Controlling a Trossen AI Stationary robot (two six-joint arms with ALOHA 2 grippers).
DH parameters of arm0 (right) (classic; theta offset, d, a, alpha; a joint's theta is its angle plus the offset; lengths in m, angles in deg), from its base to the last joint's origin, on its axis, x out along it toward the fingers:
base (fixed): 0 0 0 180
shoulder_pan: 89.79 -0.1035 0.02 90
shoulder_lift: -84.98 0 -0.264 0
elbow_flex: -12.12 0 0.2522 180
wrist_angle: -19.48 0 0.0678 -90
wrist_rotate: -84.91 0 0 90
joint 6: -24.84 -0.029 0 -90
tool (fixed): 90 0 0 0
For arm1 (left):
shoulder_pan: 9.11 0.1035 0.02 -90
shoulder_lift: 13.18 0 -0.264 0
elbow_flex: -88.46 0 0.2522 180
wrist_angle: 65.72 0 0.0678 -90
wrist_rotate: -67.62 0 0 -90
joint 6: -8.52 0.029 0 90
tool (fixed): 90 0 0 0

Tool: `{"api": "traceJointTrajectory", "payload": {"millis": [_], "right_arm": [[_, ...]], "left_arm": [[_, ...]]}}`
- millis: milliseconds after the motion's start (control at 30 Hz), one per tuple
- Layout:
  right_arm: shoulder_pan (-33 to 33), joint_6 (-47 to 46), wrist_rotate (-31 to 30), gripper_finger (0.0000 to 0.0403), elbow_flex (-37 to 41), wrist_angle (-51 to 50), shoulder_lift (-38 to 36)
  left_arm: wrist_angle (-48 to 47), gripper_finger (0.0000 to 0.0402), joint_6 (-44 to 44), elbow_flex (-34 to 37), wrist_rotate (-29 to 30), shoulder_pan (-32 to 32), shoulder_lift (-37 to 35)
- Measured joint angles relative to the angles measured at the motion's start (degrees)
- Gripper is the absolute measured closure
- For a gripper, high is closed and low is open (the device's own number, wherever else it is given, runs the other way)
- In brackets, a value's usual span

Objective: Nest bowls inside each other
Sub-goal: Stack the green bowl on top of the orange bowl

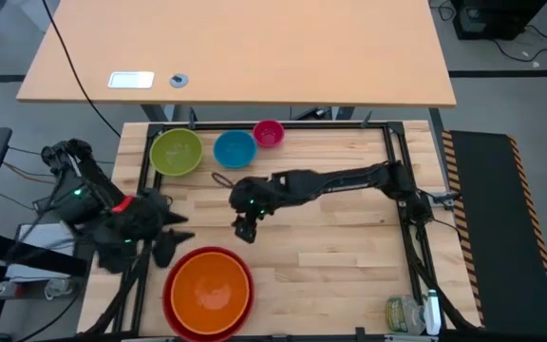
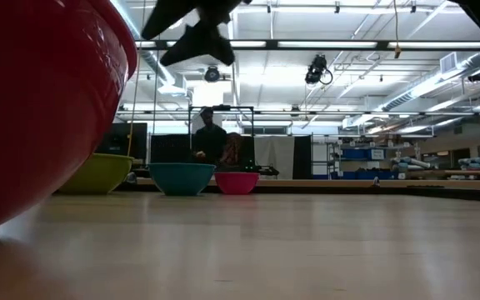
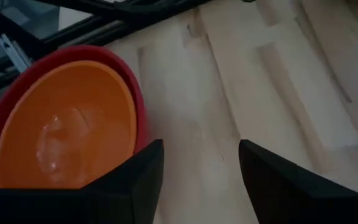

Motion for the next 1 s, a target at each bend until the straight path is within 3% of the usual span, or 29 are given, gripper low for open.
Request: {"api": "traceJointTrajectory", "payload": {"millis": [133, 400, 633, 800, 1000], "right_arm": [[2.06, 1.60, -0.27, 0.0193, 0.04, -4.97, -2.37], [4.32, 6.10, -4.91, 0.0201, 0.06, -9.95, -5.14], [6.66, 9.54, -5.32, 0.0207, 1.99, -11.90, -8.33], [12.63, 11.61, 4.49, 0.0209, 10.45, -5.55, -10.39], [17.82, 12.00, 9.55, 0.0214, 24.89, -0.39, -17.33]], "left_arm": [[-10.65, 0.0167, -2.16, 0.06, -2.85, 6.80, -0.20], [-9.73, 0.0167, 10.75, 7.05, -3.85, 17.80, -6.82], [-4.05, 0.0169, 20.87, 19.37, -18.46, 32.92, -11.99], [2.08, 0.0187, 29.30, 24.89, -25.11, 45.73, -11.73], [8.75, 0.0212, 38.75, 28.23, -31.99, 63.40, -10.35]]}}
